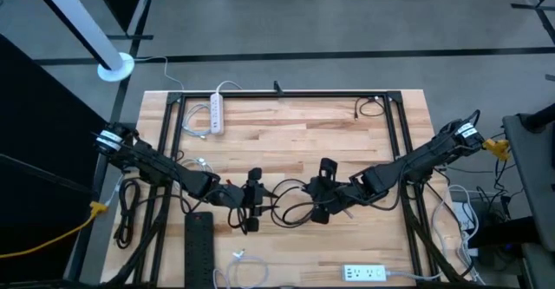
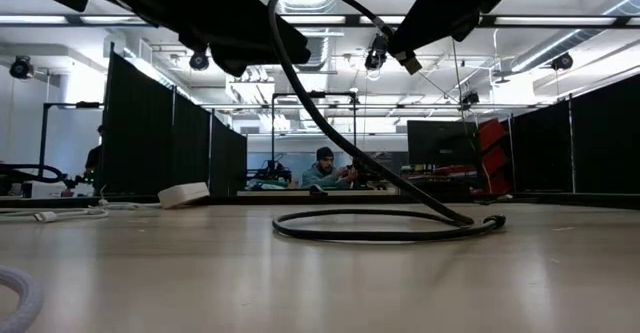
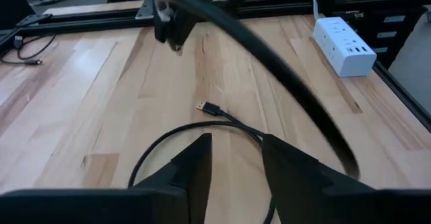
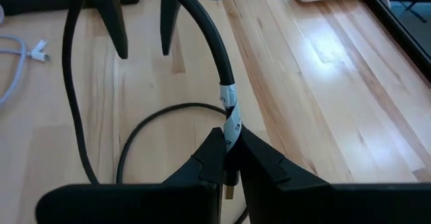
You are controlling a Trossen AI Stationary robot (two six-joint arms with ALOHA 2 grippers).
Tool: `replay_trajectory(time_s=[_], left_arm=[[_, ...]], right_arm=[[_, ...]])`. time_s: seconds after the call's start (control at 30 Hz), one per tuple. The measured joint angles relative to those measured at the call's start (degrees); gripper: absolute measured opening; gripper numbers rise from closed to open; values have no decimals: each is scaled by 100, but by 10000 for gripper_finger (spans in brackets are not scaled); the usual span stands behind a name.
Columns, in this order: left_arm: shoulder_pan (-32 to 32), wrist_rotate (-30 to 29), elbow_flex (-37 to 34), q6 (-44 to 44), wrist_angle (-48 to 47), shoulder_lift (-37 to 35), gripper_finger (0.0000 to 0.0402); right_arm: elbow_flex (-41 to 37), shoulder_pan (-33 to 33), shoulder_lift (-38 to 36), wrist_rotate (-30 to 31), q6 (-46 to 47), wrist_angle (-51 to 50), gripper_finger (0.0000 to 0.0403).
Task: Plug in charger cables
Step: Insert the bottom black charger cable into the bottom white outlet extension
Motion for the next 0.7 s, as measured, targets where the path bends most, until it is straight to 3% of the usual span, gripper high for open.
replay_trajectory(time_s=[0.2, 0.6, 0.7], left_arm=[[0, 59, -4, -86, 7, 0, 127], [4, 104, -4, -222, 49, 0, 208], [46, -250, -4, -372, -173, 0, 216]], right_arm=[[0, 0, 0, 0, -3, 0, 18], [0, -2, 0, 2, -13, 1, 18], [0, -1, 0, 2, -7, 1, 18]])
